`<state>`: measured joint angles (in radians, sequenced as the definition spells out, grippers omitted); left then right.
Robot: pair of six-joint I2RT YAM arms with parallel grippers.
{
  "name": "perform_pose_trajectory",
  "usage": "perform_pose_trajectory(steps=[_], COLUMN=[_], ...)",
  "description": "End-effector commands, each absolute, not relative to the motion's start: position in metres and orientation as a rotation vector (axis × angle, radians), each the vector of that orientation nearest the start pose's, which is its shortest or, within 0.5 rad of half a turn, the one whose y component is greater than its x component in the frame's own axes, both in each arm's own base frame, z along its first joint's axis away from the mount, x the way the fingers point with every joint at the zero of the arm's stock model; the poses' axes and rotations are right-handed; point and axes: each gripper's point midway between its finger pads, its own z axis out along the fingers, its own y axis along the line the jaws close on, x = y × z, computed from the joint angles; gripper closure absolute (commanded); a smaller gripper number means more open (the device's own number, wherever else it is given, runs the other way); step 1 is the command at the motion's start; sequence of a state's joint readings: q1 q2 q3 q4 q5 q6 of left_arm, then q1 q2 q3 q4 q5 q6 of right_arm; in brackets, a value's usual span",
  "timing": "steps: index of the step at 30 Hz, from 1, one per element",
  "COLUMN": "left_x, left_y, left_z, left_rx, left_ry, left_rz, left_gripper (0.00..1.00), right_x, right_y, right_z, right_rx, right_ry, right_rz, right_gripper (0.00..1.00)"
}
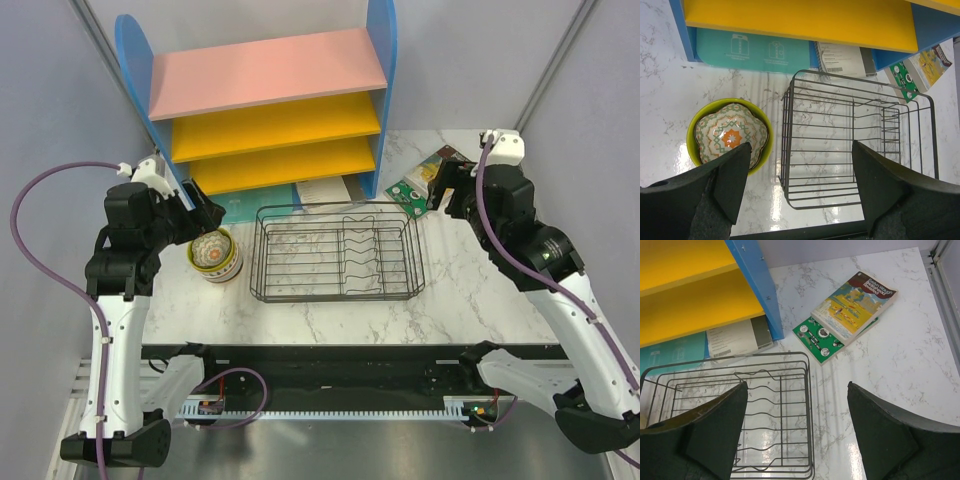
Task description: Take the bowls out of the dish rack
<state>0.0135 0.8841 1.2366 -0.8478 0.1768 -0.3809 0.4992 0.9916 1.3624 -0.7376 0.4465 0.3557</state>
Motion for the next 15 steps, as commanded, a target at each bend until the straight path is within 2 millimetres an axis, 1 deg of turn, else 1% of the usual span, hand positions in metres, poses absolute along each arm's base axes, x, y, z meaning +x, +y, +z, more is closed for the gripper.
perform_pose_trajectory(steps=[1,3,7,15], left_x=[0.2562,0.2561,0.2574,0.2594], left_y=[-0.0487,-0.0494,-0.0523,-0.054], left_z=[0.3097,0.3097,0.309,0.3094], left_rx=[-0.297,-0.296,-0.295,-0.288], left_ry=[2.063,2.063,2.072,2.078], left_rz=[-0.45,-0.453,-0.475,-0.485], left_gripper=[0.12,0.12,0.12,0.11], right_x=[0.2844,0.2855,0.2865,0.2846], right_y=[0.0845,0.0855,0.0869,0.0851], right_z=[0.3907,0.3904,0.3818,0.3824], right_rx=[0.178,0.171,0.17,0.163], right_ry=[1.828,1.83,1.849,1.839], right_rz=[0.192,0.191,0.188,0.185], right_gripper=[0.12,0.12,0.12,0.13])
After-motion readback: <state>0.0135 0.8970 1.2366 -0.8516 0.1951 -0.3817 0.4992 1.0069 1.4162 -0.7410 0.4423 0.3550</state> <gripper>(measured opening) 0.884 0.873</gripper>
